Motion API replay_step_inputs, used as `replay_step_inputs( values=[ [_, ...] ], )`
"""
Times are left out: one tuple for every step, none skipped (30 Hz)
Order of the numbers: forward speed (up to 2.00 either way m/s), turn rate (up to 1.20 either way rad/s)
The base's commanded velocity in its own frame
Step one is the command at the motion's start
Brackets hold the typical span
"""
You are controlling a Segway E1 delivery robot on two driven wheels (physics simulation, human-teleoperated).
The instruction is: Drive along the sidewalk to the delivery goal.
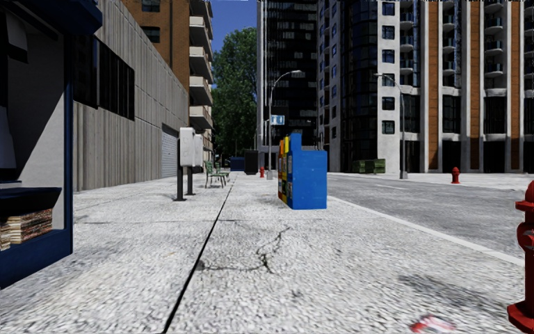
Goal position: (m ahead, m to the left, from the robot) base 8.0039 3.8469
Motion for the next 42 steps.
replay_step_inputs(
  values=[
    [2.00,0.10],
    [2.00,0.02],
    [2.00,0.00],
    [2.00,0.00],
    [2.00,0.00],
    [2.00,0.00],
    [2.00,0.00],
    [2.00,0.00],
    [2.00,0.00],
    [2.00,0.00],
    [2.00,0.00],
    [2.00,0.00],
    [2.00,0.00],
    [2.00,0.00],
    [2.00,0.00],
    [2.00,0.00],
    [2.00,0.00],
    [2.00,0.00],
    [2.00,0.00],
    [2.00,0.00],
    [2.00,0.00],
    [2.00,0.00],
    [2.00,0.00],
    [1.97,0.00],
    [1.97,0.00],
    [1.92,0.00],
    [1.75,0.49],
    [1.68,0.73],
    [1.60,0.95],
    [1.56,1.10],
    [1.56,1.10],
    [1.55,1.20],
    [1.54,1.20],
    [1.54,1.20],
    [1.54,1.20],
    [1.54,1.20],
    [1.54,1.20],
    [1.54,1.20],
    [1.54,1.20],
    [1.54,1.20],
    [1.54,1.20],
    [1.54,1.20]
  ],
)
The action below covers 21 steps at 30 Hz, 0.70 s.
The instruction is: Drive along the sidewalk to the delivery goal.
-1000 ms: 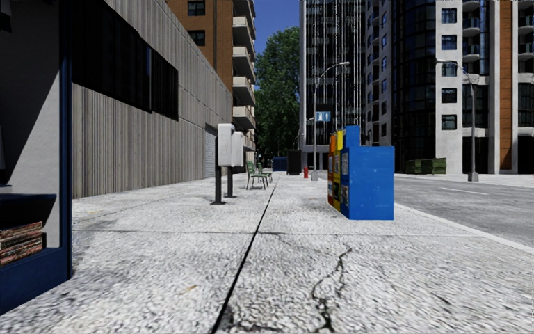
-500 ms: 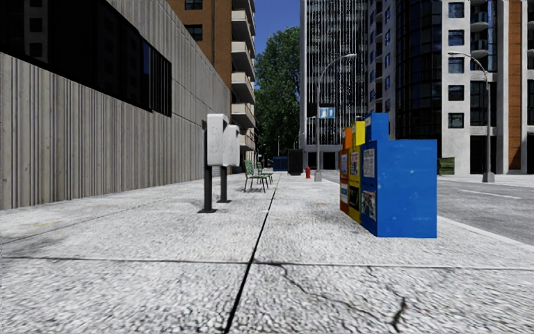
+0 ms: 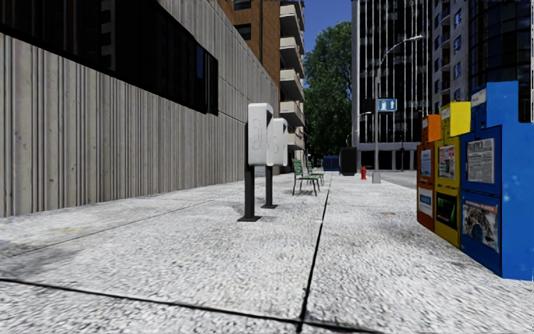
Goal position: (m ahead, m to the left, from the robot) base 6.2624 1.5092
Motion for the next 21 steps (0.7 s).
replay_step_inputs(
  values=[
    [1.54,1.20],
    [1.54,1.20],
    [1.54,1.20],
    [1.54,1.20],
    [1.54,0.83],
    [1.54,0.00],
    [1.54,0.00],
    [1.54,0.00],
    [1.54,0.00],
    [1.54,0.00],
    [1.54,0.00],
    [1.54,0.00],
    [1.54,0.00],
    [1.54,0.00],
    [1.54,0.00],
    [1.54,0.00],
    [1.54,0.00],
    [1.54,0.00],
    [1.54,0.00],
    [1.54,0.00],
    [1.54,0.00]
  ],
)
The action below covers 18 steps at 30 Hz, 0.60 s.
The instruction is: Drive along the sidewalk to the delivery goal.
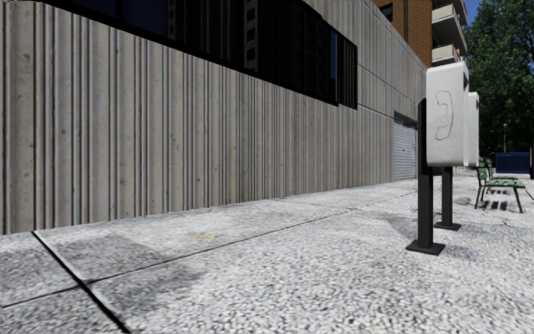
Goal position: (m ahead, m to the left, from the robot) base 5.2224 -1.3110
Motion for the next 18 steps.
replay_step_inputs(
  values=[
    [1.54,0.00],
    [1.54,0.00],
    [1.54,0.00],
    [1.54,0.00],
    [1.54,0.00],
    [1.54,0.00],
    [1.54,0.00],
    [1.54,0.00],
    [1.54,0.00],
    [1.54,0.00],
    [1.54,0.00],
    [1.54,0.00],
    [1.54,0.00],
    [1.54,0.00],
    [1.54,0.00],
    [1.54,0.00],
    [1.54,0.00],
    [1.54,0.00]
  ],
)
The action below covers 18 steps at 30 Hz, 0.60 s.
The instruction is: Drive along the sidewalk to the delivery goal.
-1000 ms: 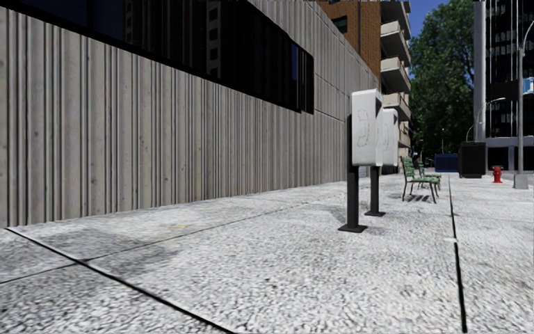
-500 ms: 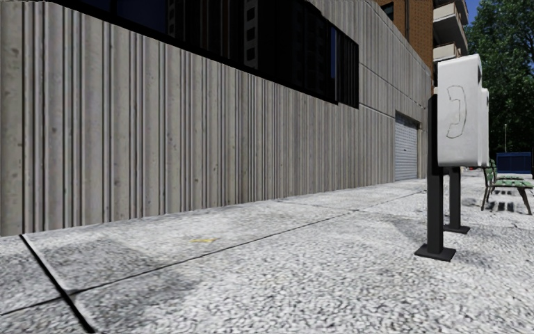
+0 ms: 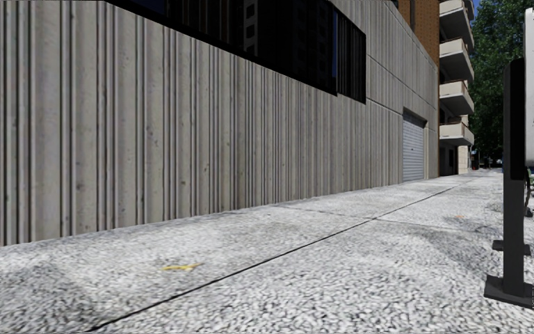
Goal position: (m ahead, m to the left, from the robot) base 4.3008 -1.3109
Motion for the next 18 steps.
replay_step_inputs(
  values=[
    [1.54,0.00],
    [1.54,0.00],
    [1.54,0.00],
    [1.54,0.00],
    [1.54,0.00],
    [1.54,0.00],
    [1.54,0.00],
    [1.54,0.00],
    [1.54,0.00],
    [1.54,0.00],
    [1.54,0.00],
    [1.54,0.00],
    [1.54,0.00],
    [1.54,0.00],
    [1.54,-0.22],
    [1.54,-0.40],
    [1.54,-0.57],
    [1.54,-0.69]
  ],
)
